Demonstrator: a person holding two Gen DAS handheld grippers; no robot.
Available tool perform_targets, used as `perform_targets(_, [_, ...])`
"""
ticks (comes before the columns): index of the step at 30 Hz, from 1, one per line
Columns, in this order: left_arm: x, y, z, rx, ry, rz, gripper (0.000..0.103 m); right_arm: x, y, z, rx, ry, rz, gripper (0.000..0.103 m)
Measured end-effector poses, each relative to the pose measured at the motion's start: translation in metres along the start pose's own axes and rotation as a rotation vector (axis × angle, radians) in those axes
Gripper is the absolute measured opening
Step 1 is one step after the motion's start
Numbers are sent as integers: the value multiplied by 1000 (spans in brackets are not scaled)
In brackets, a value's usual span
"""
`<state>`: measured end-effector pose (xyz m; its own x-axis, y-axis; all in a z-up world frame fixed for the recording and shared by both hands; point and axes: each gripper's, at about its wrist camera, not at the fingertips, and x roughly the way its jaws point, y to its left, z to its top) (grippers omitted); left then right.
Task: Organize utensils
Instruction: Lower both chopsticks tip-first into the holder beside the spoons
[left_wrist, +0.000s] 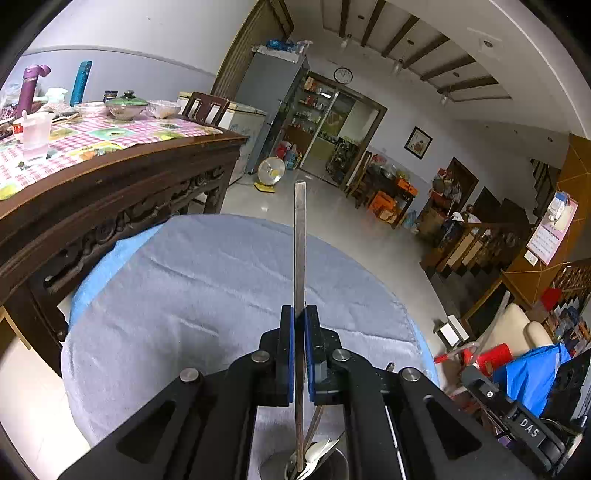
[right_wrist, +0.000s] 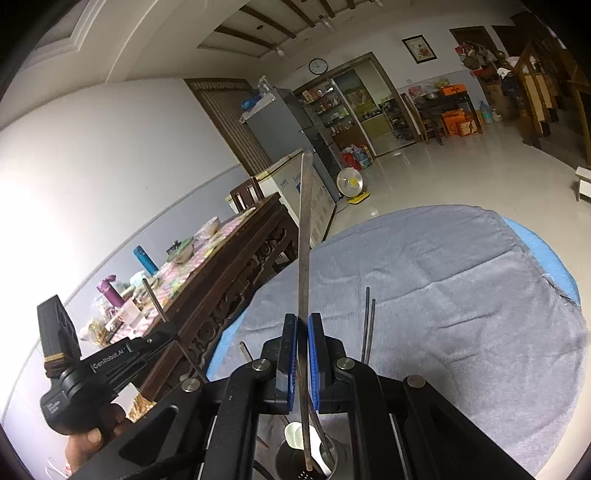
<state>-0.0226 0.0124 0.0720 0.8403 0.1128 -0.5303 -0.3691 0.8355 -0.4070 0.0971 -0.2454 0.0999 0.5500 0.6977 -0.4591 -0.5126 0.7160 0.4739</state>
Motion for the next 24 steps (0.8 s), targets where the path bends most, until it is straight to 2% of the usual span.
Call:
perform_targets(9, [5, -3, -7, 10, 23, 1, 5, 9, 0, -8, -5, 26, -8, 7])
perform_targets(24, [5, -4, -8, 9, 17, -15, 5, 11, 4, -10, -20, 28, -11, 7])
